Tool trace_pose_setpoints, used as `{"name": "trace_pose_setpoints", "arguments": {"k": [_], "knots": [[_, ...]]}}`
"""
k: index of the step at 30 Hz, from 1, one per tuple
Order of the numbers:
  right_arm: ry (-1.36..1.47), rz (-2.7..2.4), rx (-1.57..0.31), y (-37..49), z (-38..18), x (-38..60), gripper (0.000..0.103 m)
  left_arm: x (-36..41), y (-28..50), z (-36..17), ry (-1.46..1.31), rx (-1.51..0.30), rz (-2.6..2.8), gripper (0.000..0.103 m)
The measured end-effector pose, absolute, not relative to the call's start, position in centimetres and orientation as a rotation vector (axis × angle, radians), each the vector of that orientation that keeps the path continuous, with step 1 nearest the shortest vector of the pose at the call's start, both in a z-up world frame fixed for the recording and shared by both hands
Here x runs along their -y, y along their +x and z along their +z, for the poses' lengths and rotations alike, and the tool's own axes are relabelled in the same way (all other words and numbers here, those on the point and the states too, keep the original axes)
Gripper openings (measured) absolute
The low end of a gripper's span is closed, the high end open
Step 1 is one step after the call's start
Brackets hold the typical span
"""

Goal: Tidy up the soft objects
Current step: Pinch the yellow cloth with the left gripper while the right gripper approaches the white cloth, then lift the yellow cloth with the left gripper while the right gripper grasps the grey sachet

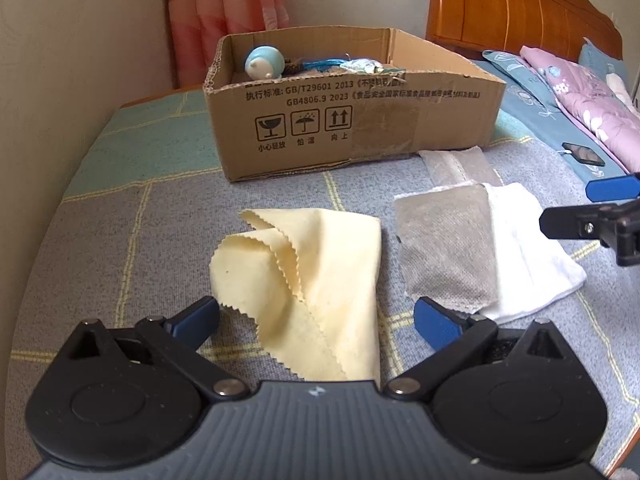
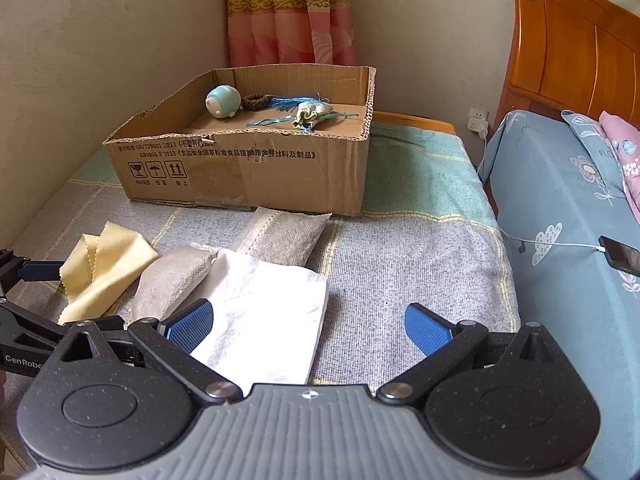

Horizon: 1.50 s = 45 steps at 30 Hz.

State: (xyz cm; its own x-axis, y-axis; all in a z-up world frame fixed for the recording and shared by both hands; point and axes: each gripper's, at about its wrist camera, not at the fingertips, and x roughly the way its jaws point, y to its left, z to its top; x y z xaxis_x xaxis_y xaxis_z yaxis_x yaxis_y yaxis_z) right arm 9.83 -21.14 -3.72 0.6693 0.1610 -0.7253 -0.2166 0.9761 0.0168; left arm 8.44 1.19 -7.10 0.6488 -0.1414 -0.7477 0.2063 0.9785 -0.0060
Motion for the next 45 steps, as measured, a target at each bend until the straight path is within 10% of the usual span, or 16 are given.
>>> {"name": "trace_pose_setpoints", "arguments": {"k": [18, 45], "knots": [[-0.089, 0.391, -0.847, 8.8, -5.7, 20.1, 0.103, -1.0, 8.9, -6.5, 0.023, -0.8, -0.098, 0.063], [-0.215, 0.385, -0.825, 9.8, -6.0, 16.2, 0.103, -1.1, 8.8, -6.7, 0.025, -0.783, -0.108, 0.063]]}}
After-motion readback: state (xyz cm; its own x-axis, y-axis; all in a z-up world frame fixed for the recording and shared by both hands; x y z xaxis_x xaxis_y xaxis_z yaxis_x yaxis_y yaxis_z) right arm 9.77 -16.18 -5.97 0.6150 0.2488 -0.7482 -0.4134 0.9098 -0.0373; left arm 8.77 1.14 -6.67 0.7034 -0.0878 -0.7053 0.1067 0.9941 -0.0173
